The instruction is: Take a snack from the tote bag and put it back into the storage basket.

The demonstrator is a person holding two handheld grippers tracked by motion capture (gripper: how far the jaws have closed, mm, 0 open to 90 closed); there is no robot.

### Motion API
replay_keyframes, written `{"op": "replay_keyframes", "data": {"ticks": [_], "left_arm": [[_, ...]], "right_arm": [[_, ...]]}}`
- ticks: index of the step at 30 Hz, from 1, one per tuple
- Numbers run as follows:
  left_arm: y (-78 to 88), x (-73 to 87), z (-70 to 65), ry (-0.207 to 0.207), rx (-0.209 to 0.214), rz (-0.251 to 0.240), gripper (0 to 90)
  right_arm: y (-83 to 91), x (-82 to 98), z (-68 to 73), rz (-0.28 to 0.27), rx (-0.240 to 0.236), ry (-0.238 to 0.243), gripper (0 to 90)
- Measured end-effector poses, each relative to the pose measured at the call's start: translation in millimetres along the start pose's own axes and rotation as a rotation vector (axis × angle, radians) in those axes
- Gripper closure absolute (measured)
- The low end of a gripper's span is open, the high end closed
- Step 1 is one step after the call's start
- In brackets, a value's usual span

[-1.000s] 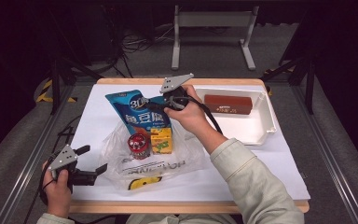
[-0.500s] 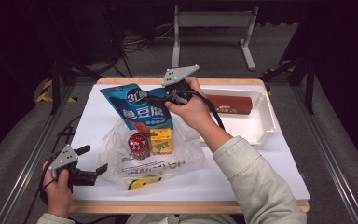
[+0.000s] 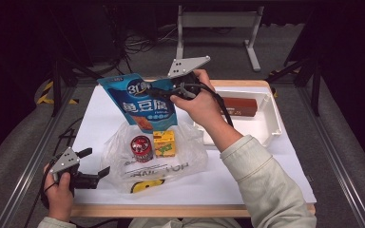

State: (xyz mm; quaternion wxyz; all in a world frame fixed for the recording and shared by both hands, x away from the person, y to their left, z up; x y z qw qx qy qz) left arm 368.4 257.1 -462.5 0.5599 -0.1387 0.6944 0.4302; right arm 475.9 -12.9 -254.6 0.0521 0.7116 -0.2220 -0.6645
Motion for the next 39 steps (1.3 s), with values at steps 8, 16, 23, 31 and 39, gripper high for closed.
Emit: {"op": "replay_keyframes", "data": {"ticks": [8,16,23,31,39], "left_arm": [[-0.2,0.1,0.2,-0.004,-0.001,0.002,1.4],[-0.1,0.1,0.0,-0.001,-0.001,0.001,1.4],[-0.2,0.4,0.2,-0.001,-0.001,0.002,1.4],[-0.2,0.4,0.1,-0.001,-0.002,0.003,1.4],[-0.6,0.8,0.1,-0.004,-0.003,0.008,1.4]], "right_arm": [[6.8,-6.6,0.5,-0.024,0.005,0.005,90.0],[16.5,-13.3,-0.9,-0.041,0.010,0.007,90.0],[30.9,-16.6,-6.0,-0.059,0.026,-0.002,90.0],[53.5,-15.9,-14.7,-0.059,0.064,-0.006,90.0],[76.3,-8.2,-25.2,-0.049,0.108,-0.019,90.0]]}}
Point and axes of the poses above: each handheld gripper's, and its own axes: y roughly backward along the jaws, x roughly out of its underside, z roughly to its left, the point moved 6 cm from there along -y, roughly forward along the jaws, and after that the axes turned 3 degrees about -x, right-handed, at the moved point
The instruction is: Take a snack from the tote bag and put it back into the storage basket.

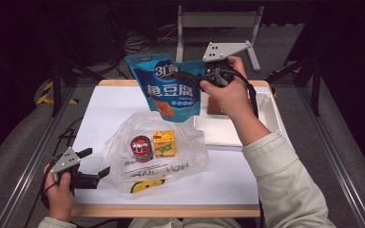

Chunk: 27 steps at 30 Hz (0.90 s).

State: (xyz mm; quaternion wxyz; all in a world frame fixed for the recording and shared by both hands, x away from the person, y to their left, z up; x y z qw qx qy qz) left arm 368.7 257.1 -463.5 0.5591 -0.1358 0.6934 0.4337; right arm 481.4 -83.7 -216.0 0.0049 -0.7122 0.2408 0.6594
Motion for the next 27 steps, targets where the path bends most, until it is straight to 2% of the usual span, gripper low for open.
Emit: {"op": "replay_keyframes", "data": {"ticks": [25,27], "left_arm": [[-0.7,0.4,0.1,0.003,-0.003,0.000,1.4],[-0.7,0.5,0.0,0.004,-0.004,0.001,1.4]], "right_arm": [[57.3,21.0,-28.9,0.002,0.106,-0.044,90.0],[65.8,23.7,-33.1,0.000,0.122,-0.053,90.0]]}}
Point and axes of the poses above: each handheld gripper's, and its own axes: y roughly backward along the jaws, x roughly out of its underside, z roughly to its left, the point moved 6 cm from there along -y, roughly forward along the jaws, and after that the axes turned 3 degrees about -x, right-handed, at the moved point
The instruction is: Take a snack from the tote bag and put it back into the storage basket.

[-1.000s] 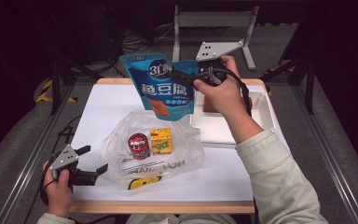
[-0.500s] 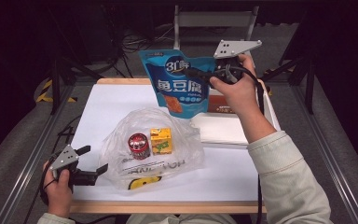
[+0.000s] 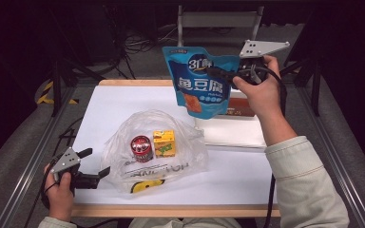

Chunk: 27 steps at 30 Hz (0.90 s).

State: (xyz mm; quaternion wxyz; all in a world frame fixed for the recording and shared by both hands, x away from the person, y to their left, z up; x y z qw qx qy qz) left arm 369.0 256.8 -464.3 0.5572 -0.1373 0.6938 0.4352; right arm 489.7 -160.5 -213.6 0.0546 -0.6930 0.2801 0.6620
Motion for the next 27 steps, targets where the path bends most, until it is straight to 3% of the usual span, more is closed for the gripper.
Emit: {"op": "replay_keyframes", "data": {"ticks": [27], "left_arm": [[-0.9,0.4,-0.6,0.006,-0.002,0.004,1.4]], "right_arm": [[53.8,38.5,-46.4,0.021,0.133,-0.073,90.0]]}}
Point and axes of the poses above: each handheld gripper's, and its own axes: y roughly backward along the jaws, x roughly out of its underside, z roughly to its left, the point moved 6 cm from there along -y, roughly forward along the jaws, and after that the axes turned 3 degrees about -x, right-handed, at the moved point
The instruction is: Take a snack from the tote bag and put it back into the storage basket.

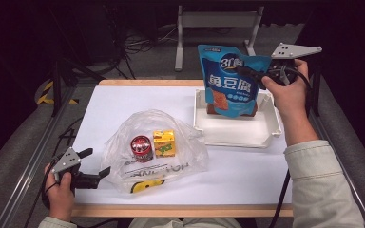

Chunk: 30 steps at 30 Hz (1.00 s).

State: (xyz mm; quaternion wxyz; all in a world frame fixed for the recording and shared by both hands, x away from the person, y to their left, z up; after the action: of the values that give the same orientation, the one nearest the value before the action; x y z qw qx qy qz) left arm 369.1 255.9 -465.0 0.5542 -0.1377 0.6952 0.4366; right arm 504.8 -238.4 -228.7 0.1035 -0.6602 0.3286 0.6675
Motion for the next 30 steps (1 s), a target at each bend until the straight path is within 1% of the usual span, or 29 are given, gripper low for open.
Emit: {"op": "replay_keyframes", "data": {"ticks": [5,8,13,24,30], "left_arm": [[-0.1,0.0,-0.1,0.000,0.001,0.000,1.4],[0.2,-0.1,0.3,-0.002,0.001,-0.002,1.4],[-0.1,0.0,0.2,-0.005,0.001,0.002,1.4],[-0.2,0.1,-0.1,-0.005,0.001,0.004,1.4],[-0.4,0.2,0.0,-0.005,0.000,0.005,1.4]], "right_arm": [[4.9,4.2,-5.6,0.003,0.011,-0.006,90.0],[9.5,9.7,-12.9,0.005,0.022,-0.022,90.0],[13.4,17.5,-20.4,0.011,0.038,-0.033,90.0],[18.7,31.6,-30.2,0.025,0.048,-0.050,90.0],[19.4,44.4,-36.9,0.042,0.058,-0.070,90.0]]}}
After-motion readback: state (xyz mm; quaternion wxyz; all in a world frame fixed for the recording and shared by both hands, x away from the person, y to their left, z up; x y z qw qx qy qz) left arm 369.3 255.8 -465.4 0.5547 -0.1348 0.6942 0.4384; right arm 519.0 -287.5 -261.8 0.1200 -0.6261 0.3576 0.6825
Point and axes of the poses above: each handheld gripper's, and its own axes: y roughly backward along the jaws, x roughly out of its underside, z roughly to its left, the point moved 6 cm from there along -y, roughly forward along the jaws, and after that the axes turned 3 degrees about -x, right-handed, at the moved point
